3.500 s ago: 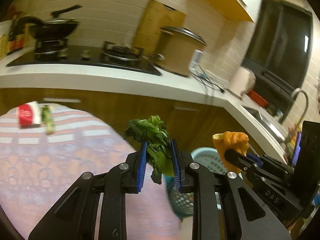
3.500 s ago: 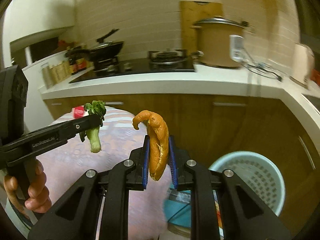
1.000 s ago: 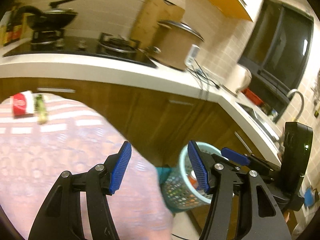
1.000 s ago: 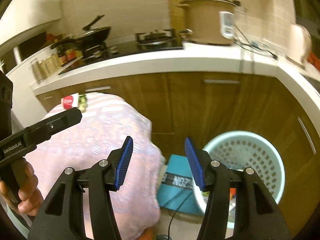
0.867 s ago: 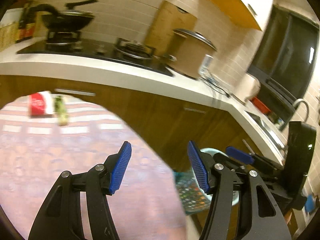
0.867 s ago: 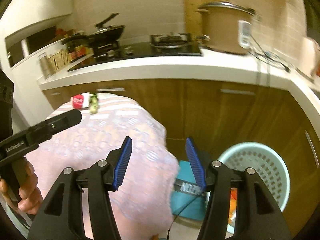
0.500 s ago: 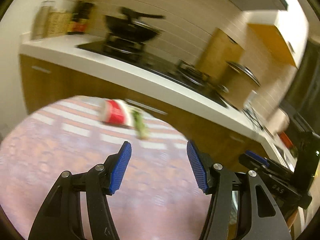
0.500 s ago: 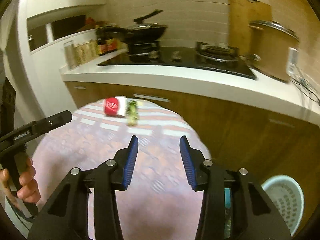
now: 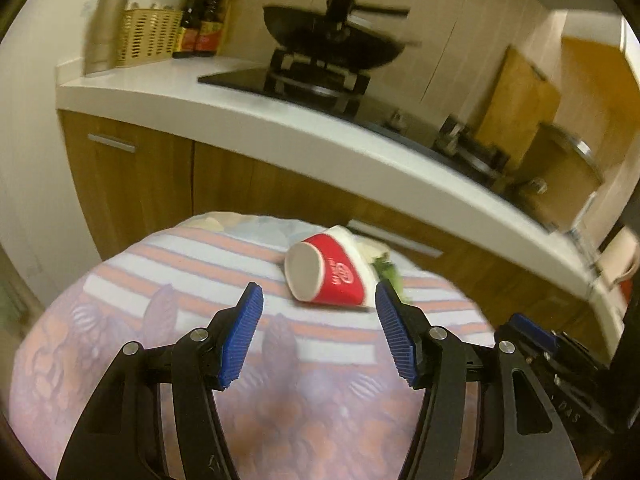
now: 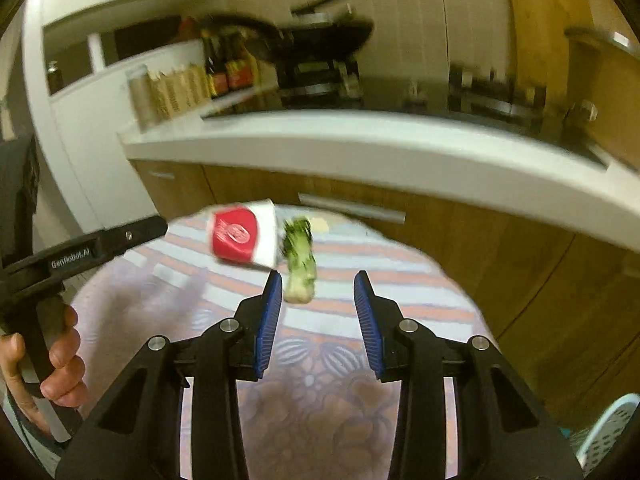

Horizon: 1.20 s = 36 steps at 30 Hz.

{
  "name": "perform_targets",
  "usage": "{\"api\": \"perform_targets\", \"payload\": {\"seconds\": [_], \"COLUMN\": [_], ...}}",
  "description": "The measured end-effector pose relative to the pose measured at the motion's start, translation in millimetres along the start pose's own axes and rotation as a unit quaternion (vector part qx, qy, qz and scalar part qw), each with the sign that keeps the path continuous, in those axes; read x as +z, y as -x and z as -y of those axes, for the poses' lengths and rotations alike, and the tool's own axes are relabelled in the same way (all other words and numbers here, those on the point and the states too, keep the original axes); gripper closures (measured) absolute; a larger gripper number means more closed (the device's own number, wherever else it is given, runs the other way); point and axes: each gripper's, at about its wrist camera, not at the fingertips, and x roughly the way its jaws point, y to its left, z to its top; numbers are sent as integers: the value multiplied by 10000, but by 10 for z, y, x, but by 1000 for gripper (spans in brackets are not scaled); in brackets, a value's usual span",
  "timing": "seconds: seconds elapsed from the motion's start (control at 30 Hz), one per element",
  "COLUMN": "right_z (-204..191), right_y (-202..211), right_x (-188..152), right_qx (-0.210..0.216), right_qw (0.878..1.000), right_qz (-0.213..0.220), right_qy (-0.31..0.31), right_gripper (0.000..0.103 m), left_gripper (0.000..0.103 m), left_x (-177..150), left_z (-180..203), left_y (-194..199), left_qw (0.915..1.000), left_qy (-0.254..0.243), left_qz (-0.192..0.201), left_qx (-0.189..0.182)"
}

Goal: Collect trash
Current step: 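Move both tools back over the table toward the red cup and bok choy, then grasp the red paper cup with the left tool while the right tool grasps the bok choy stalk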

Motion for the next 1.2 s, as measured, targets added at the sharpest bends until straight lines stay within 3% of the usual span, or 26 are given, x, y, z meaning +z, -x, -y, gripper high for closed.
{"api": "perform_targets", "payload": {"seconds": [0.2,0.27,0.5,0.57,0.67,0.73,0.8,0.97,1.03,1.1,1.2], "right_z": [194,225,240,233,234,249,247,193,155,119,68], "right_y": [-481,-438,-418,-403,-424,-430,-439,-439,-438,-448,-461], "right_x": [-217,-202,-220,-223,-209,-210,-211,-219,-215,-216,-214], "right_qx": [-41,46,102,131,206,257,260,249,208,153,55], "right_qw": [9984,9989,9989,9989,9986,9984,9983,9986,9989,9990,9989], "right_qz": [-520,-361,-353,-333,-339,-366,-394,-417,-400,-420,-457], "right_qy": [-235,-298,-298,-289,-339,-360,-345,-219,-122,-27,94], "right_gripper": [69,69,69,69,69,69,69,69,69,69,69], "left_gripper": [46,47,47,45,44,34,26,26,29,44,51], "left_x": [15,3,-139,-152,-90,0,74,119,113,103,91], "left_z": [31,55,175,168,-12,-91,-104,-94,-53,-9,27], "left_y": [-511,-581,-622,-561,-452,-447,-557,-930,-936,-928,-902], "left_qw": [9993,9990,9885,9899,9963,9985,9984,9950,9956,9951,9959], "left_qy": [-183,-206,-455,-493,-132,-20,1,-9,-133,-212,-198], "left_qz": [-329,-381,-883,-899,-630,-440,-495,-938,-876,-878,-811], "left_qx": [-26,-139,-1144,-980,-573,-330,-259,-340,-298,-409,-352]}}
